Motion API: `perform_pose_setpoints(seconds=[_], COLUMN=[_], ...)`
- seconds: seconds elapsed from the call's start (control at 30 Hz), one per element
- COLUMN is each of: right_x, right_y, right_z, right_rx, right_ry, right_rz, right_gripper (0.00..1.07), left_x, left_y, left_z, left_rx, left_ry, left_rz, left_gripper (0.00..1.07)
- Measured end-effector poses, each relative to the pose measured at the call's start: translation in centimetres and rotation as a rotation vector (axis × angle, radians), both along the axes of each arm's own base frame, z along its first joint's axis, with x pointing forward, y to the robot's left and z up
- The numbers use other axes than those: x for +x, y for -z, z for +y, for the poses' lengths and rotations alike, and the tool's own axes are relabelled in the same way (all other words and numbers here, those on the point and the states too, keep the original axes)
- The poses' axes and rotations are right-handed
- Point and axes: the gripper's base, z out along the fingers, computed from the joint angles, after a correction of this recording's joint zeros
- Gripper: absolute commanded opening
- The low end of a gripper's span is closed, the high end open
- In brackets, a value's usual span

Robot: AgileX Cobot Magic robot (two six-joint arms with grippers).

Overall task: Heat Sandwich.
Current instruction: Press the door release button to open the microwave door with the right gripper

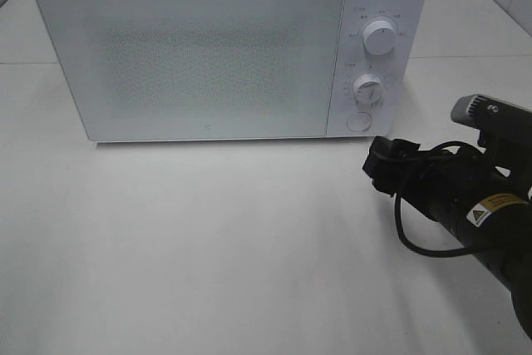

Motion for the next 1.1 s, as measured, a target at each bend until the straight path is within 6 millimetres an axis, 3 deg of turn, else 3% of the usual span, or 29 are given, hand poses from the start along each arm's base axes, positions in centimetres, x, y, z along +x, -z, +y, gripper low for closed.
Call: perform_pose_setpoints(seconds=[0.07,0.23,0.37,0.63,0.8,0.83,0.87,0.9,0.97,1.03,1.1], right_x=[0.00,0.00,-0.01,-0.01,-0.02,-0.02,-0.02,-0.02,-0.02,-0.01,-0.01], right_y=[0.00,0.01,0.02,0.03,0.04,0.04,0.04,0.04,0.04,0.05,0.06], right_z=[0.00,0.00,0.00,0.00,0.00,0.00,0.00,0.00,0.00,-0.11,-0.13], right_rx=[0.184,0.365,0.679,0.959,1.032,1.034,1.036,1.036,1.036,1.055,1.063], right_ry=[0.072,0.143,0.266,0.377,0.406,0.407,0.408,0.408,0.409,0.428,0.433], right_rz=[0.020,0.040,0.074,0.106,0.115,0.115,0.115,0.115,0.115,0.111,0.111], right_gripper=[0.76,0.76,0.76,0.69,0.50,0.45,0.32,0.32,0.19,0.00,0.00], left_x=[0.00,0.00,0.00,0.00,0.00,0.00,0.00,0.00,0.00,0.00,0.00], left_y=[0.00,0.00,0.00,0.00,0.00,0.00,0.00,0.00,0.00,0.00,0.00], left_z=[0.00,0.00,0.00,0.00,0.00,0.00,0.00,0.00,0.00,0.00,0.00], left_rx=[0.000,0.000,0.000,0.000,0.000,0.000,0.000,0.000,0.000,0.000,0.000], left_ry=[0.000,0.000,0.000,0.000,0.000,0.000,0.000,0.000,0.000,0.000,0.000], left_rz=[0.000,0.000,0.000,0.000,0.000,0.000,0.000,0.000,0.000,0.000,0.000], left_gripper=[1.04,1.04,1.04,1.04,1.04,1.04,1.04,1.04,1.04,1.04,1.04])
